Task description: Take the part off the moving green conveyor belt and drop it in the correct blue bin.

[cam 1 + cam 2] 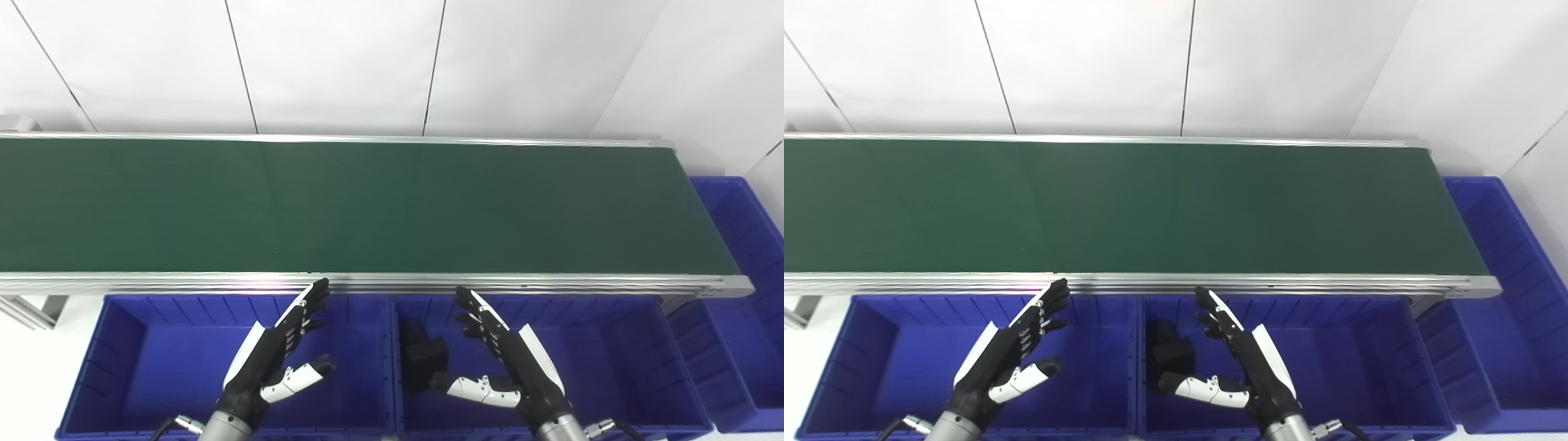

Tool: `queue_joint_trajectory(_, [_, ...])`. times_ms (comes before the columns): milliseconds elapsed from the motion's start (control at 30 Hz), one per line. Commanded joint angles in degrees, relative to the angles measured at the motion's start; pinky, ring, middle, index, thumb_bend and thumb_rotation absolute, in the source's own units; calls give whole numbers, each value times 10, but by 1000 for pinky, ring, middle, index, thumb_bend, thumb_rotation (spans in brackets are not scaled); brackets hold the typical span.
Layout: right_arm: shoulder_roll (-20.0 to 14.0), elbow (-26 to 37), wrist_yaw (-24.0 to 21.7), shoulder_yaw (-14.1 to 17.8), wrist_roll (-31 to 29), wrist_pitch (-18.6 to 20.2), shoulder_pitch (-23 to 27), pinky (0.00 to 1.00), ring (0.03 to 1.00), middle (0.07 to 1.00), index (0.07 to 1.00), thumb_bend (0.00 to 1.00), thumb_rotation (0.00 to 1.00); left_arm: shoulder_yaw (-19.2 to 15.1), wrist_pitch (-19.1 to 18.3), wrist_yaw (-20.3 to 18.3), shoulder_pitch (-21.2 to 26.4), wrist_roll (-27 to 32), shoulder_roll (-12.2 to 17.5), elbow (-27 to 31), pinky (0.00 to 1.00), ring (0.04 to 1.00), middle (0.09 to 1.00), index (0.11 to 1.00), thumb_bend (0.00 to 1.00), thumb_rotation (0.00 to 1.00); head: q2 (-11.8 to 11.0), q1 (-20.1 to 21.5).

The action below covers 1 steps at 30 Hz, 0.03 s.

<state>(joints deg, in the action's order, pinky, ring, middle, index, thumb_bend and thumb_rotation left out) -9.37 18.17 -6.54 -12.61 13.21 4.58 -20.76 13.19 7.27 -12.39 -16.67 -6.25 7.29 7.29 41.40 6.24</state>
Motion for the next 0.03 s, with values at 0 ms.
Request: queue_joint_trajectory(0, [1, 12, 5, 2, -3, -40, 5, 828, 872, 926, 952, 803, 393, -3, 30, 7, 6, 2, 1, 5, 874, 946, 959, 954, 742, 703, 0, 1])
